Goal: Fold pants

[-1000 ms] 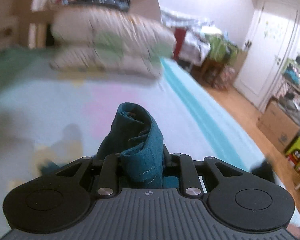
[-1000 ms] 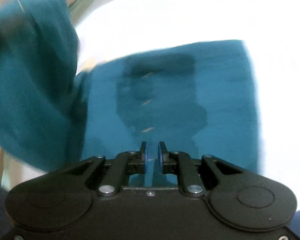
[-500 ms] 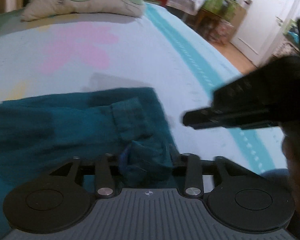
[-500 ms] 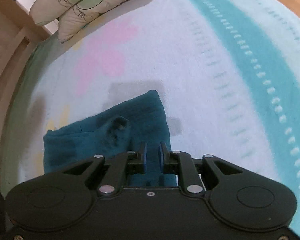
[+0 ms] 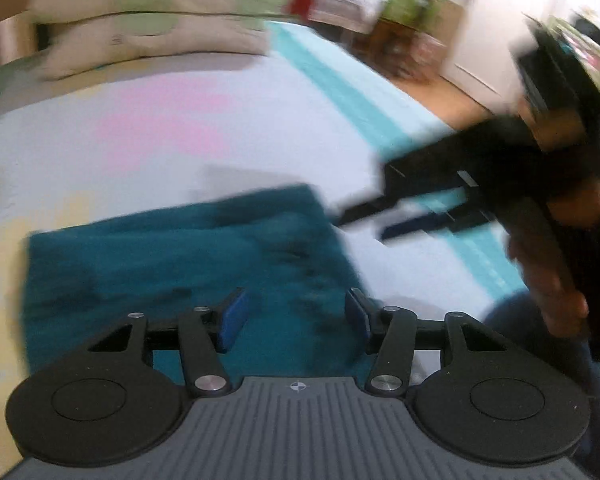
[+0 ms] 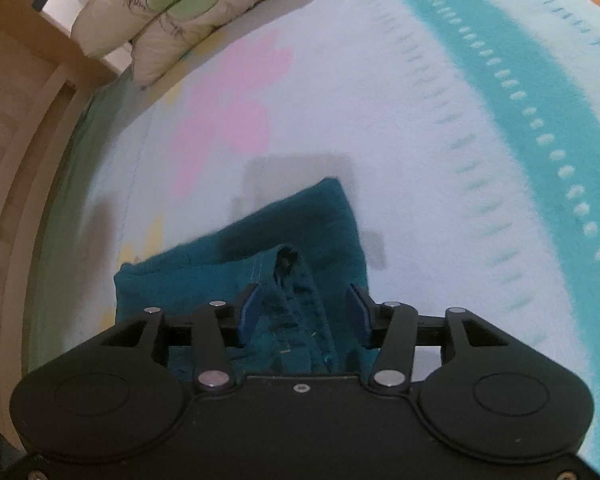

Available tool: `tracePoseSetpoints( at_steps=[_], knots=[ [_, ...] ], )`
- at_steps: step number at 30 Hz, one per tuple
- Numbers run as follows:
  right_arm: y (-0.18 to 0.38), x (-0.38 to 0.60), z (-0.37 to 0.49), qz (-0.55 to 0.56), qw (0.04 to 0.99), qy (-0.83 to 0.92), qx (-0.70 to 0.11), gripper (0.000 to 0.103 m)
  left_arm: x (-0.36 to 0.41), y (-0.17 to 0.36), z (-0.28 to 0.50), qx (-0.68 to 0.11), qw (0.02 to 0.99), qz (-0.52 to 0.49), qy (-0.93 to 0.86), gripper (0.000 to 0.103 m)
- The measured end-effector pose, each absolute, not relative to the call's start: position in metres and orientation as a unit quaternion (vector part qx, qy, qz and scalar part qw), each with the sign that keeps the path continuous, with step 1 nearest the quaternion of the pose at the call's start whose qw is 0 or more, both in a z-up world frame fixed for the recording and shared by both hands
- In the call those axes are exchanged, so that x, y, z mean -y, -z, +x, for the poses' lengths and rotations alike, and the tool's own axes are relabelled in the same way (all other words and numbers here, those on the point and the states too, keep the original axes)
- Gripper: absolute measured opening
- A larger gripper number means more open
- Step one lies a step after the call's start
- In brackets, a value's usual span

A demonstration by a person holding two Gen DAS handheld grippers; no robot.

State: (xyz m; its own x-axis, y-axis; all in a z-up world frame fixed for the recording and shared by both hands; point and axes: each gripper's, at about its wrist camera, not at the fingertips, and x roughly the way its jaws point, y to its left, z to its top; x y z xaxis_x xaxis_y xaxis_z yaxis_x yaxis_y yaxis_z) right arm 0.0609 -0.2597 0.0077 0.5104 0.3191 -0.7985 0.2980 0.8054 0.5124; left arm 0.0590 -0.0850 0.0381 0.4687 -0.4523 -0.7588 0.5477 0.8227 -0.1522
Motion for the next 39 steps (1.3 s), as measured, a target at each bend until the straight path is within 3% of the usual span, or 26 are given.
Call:
tracePoseSetpoints(
  at_steps=[9,14,18,22,24,26,27,33,39],
  knots=[
    [0.025,0.224,0.079,0.266,0.799,-0.009,-0.539,0.065,-0.011,-0.018,0.117,-0.492,0.855,-0.042,0.156,0.052],
    [0.038,0.217,0.083,0.254,0.786,-0.010,-0.563,0.066,-0.015,0.021,0.119,-0.587,0.791,-0.052,0.163,0.052],
    [0.047,0.216,0.085,0.267,0.776,-0.012,-0.572,0.068,0.003,0.021,0.112,-0.584,0.790,-0.012,0.184,0.055],
    [0.049,0.217,0.086,0.274,0.772,-0.029,-0.573,0.071,-0.005,0.021,0.115,-0.583,0.791,-0.047,0.178,0.055],
    [0.048,0.214,0.087,0.262,0.772,-0.050,-0.576,0.060,-0.013,0.017,0.118,-0.574,0.796,-0.081,0.173,0.055],
    [0.043,0.208,0.084,0.231,0.783,-0.053,-0.576,0.029,-0.021,0.011,0.120,-0.558,0.805,-0.111,0.168,0.055],
    [0.038,0.204,0.081,0.213,0.794,-0.051,-0.567,0.021,-0.024,0.006,0.121,-0.546,0.812,-0.126,0.164,0.055],
    [-0.027,0.193,0.050,0.152,0.870,-0.050,-0.467,0.016,-0.039,-0.010,0.118,-0.495,0.842,-0.163,0.143,0.055],
    [0.022,0.217,0.060,0.157,0.817,0.017,-0.554,0.019,-0.038,-0.010,0.110,-0.510,0.842,-0.111,0.134,0.055]
  ],
)
